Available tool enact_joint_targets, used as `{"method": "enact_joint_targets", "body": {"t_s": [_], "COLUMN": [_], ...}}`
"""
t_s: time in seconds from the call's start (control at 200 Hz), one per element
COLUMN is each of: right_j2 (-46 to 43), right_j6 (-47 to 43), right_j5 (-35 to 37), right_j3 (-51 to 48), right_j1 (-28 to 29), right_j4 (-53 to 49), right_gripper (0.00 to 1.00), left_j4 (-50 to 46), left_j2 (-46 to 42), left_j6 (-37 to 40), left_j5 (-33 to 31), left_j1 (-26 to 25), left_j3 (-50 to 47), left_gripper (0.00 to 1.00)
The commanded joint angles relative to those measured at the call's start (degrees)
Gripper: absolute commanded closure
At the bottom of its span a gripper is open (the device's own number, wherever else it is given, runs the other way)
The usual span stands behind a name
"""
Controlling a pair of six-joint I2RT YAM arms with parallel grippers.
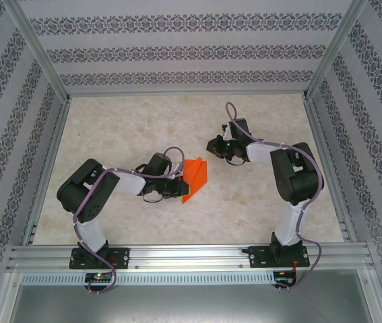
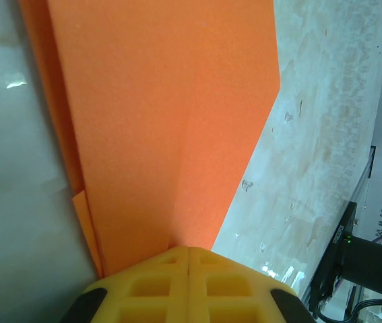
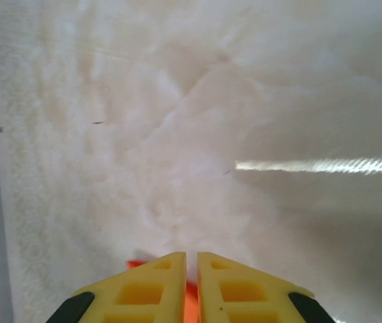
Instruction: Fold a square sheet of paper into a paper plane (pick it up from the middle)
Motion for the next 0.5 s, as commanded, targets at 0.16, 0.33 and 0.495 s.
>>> {"method": "enact_joint_targets", "body": {"t_s": [0.16, 0.33, 0.495], "right_j2": [-2.5, 0.8, 4.9], "right_j6": [1.2, 3.7, 2.4], "right_j5": [-2.5, -1.8, 1.8], "right_j3": [-6.0, -8.8, -10.0], "right_j1": [8.9, 11.7, 12.5], "right_j4": [5.0, 9.3, 7.3], "right_gripper": [0.89, 0.9, 0.92], "left_j4": [-13.2, -13.3, -13.9], "left_j2": [4.7, 4.6, 3.3], "left_j6": [2.7, 2.7, 2.8], "left_j5": [-7.1, -7.1, -6.3], "left_j1": [0.1, 0.1, 0.1], "left_j3": [-2.4, -2.0, -1.1], "left_gripper": [1.0, 1.0, 1.0]}}
